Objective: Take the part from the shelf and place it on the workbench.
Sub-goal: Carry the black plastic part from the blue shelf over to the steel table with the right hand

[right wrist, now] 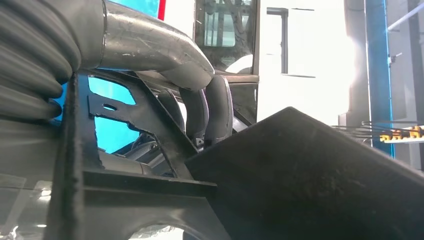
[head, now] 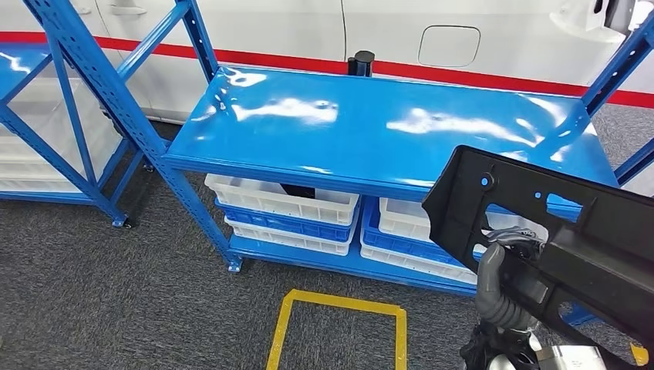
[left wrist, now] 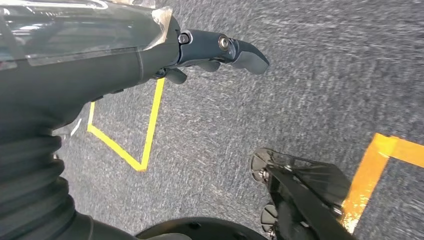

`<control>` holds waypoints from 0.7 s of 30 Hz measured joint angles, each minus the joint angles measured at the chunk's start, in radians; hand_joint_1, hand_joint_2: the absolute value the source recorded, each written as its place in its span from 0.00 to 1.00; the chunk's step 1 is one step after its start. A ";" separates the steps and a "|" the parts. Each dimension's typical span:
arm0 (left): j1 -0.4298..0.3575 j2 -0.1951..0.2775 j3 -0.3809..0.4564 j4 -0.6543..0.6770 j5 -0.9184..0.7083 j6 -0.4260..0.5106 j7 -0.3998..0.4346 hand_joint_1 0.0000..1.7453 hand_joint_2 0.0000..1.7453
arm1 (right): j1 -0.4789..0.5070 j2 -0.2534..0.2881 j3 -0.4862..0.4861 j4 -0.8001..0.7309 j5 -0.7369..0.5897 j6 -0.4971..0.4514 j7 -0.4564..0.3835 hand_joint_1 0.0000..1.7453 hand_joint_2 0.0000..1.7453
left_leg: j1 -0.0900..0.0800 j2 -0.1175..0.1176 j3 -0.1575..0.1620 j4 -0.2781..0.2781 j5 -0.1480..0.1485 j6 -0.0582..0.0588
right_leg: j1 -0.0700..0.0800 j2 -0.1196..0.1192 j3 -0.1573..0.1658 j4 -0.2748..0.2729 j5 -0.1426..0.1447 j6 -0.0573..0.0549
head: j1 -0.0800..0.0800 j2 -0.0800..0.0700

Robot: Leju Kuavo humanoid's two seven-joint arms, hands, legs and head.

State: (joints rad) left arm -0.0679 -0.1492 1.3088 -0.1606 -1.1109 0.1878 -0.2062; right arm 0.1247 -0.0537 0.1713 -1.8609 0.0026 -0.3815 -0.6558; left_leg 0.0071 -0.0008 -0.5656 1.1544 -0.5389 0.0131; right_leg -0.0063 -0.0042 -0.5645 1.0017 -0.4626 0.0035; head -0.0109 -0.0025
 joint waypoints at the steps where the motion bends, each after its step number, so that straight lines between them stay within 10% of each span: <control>1: -0.001 0.001 0.000 0.000 0.000 0.000 0.000 0.00 1.00 | 0.000 0.000 0.000 0.000 0.000 0.000 0.000 1.00 1.00 | -0.003 -0.001 0.051 -0.076 0.009 0.009 | 0.003 0.000 -0.005 0.001 0.007 0.004 | 0.000 0.000; 3: -0.003 0.003 0.000 0.000 0.000 0.001 0.001 0.00 1.00 | -0.001 0.000 -0.001 0.001 -0.001 0.000 0.000 1.00 1.00 | -0.013 -0.003 0.104 -0.166 0.006 0.023 | 0.001 -0.002 -0.012 0.001 0.020 0.016 | 0.001 0.000; 6: -0.002 0.002 0.000 0.001 0.000 0.004 0.006 0.00 1.00 | -0.003 0.002 -0.001 0.003 -0.003 0.001 0.000 1.00 1.00 | -0.020 0.000 0.093 -0.190 0.027 0.036 | -0.006 -0.004 -0.025 0.006 0.027 0.034 | 0.000 0.000; 11: -0.002 0.001 0.000 0.001 0.000 0.014 0.015 0.00 1.00 | -0.010 0.004 0.000 0.015 -0.010 0.014 0.000 1.00 1.00 | -0.017 0.009 0.027 -0.201 0.090 0.047 | -0.009 0.000 -0.092 0.235 -0.139 0.024 | 0.009 0.000; 13: -0.002 -0.001 0.000 0.001 0.000 0.014 0.015 0.00 1.00 | -0.012 0.005 0.000 0.021 -0.010 0.016 0.000 1.00 1.00 | -0.015 0.011 -0.003 -0.198 0.114 0.042 | -0.013 0.000 -0.073 0.279 -0.123 0.048 | 0.010 0.000; 16: -0.003 -0.002 0.000 0.002 0.000 0.014 0.016 0.00 1.00 | -0.020 0.006 0.000 0.029 -0.008 0.021 0.000 1.00 1.00 | -0.010 0.011 -0.052 -0.175 0.140 0.027 | -0.021 0.000 0.062 0.117 -0.068 0.082 | 0.011 0.000; 18: -0.003 -0.002 0.000 0.002 0.000 0.015 0.016 0.00 1.00 | -0.028 0.008 -0.001 0.033 -0.005 0.024 0.000 1.00 1.00 | -0.013 0.011 -0.077 -0.155 0.153 0.015 | -0.020 0.004 0.130 0.002 -0.093 0.072 | 0.010 0.000; 21: -0.001 -0.001 0.000 0.002 -0.001 0.016 0.018 0.00 1.00 | -0.035 0.010 -0.001 0.041 -0.001 0.028 0.000 1.00 1.00 | -0.011 0.009 -0.098 -0.145 0.168 0.002 | -0.019 0.007 0.119 -0.021 -0.103 0.044 | 0.008 0.000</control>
State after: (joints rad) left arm -0.0688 -0.1504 1.3090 -0.1591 -1.1123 0.2040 -0.1878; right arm 0.0894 -0.0434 0.1700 -1.8197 0.0014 -0.3537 -0.6556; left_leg -0.0040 0.0084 -0.6633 1.0095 -0.3707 0.0147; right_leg -0.0251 0.0028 -0.4451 0.9809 -0.5654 0.0471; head -0.0026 -0.0025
